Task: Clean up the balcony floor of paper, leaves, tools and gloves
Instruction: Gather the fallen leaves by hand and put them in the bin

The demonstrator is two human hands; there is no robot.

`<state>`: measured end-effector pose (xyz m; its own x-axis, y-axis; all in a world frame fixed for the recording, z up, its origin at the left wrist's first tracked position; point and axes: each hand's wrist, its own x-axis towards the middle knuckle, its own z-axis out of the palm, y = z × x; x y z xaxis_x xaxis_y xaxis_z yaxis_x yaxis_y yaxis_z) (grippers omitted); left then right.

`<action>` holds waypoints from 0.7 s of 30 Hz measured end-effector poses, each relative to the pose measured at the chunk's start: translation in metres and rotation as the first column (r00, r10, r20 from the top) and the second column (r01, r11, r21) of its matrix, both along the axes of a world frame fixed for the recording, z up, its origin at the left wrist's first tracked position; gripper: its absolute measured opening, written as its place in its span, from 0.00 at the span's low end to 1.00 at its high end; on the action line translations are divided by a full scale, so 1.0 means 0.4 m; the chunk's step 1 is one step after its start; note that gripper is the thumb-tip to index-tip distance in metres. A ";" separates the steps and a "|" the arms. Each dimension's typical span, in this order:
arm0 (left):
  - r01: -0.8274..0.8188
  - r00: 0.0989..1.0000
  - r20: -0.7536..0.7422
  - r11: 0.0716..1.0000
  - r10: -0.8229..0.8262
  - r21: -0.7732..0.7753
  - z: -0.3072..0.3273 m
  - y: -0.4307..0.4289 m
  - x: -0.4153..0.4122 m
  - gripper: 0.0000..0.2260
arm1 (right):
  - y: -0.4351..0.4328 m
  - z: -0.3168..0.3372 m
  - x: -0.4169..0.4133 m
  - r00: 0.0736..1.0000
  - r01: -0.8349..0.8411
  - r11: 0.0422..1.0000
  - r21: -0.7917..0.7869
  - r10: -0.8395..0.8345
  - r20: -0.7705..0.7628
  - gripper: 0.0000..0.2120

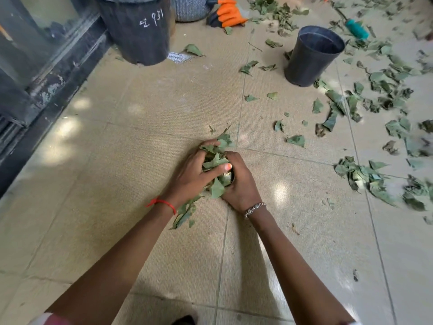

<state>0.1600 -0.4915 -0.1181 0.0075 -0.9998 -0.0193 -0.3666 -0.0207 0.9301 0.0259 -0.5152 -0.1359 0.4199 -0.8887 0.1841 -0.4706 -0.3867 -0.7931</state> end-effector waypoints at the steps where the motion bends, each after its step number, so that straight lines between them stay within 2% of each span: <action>1: -0.050 0.997 -0.066 0.999 0.050 0.005 0.007 0.005 -0.012 0.21 | 0.013 0.008 0.010 0.994 0.029 0.999 0.029 -0.032 0.106 0.26; 4: -0.214 0.938 -0.280 0.977 0.205 -0.002 0.033 0.015 -0.053 0.13 | 0.046 0.025 0.043 0.945 0.109 0.984 0.141 -0.147 0.293 0.23; 6: -0.279 0.827 -0.489 0.958 0.277 0.071 0.047 0.020 -0.077 0.12 | 0.060 0.036 0.060 0.917 0.165 0.970 0.181 -0.219 0.334 0.22; 9: -0.327 0.653 -0.658 0.923 0.375 0.201 0.059 0.025 -0.104 0.08 | 0.072 0.061 0.070 0.917 0.205 0.965 0.165 -0.248 0.314 0.22; 10: -0.331 0.602 -0.687 0.910 0.407 0.249 0.064 0.028 -0.110 0.06 | 0.073 0.067 0.072 0.928 0.197 0.970 0.145 -0.232 0.291 0.22; 12: -0.327 0.555 -0.695 0.888 0.457 0.324 0.072 0.032 -0.113 0.05 | 0.072 0.075 0.076 0.951 0.156 0.981 0.111 -0.180 0.251 0.23; 16: -0.301 0.490 -0.715 0.867 0.498 0.398 0.072 0.039 -0.096 0.05 | 0.070 0.076 0.084 0.981 -0.003 0.972 0.235 -0.043 0.191 0.39; 21: -0.223 0.349 -0.801 0.873 0.487 0.433 0.062 0.046 -0.069 0.16 | 0.069 0.086 0.095 0.991 -0.097 0.961 0.259 0.069 0.114 0.46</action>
<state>0.1326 -0.4731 -0.0931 0.2084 -0.8699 -0.4470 0.7230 -0.1708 0.6694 0.0639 -0.4877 -0.1015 0.4856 -0.8742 -0.0062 -0.3564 -0.1914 -0.9145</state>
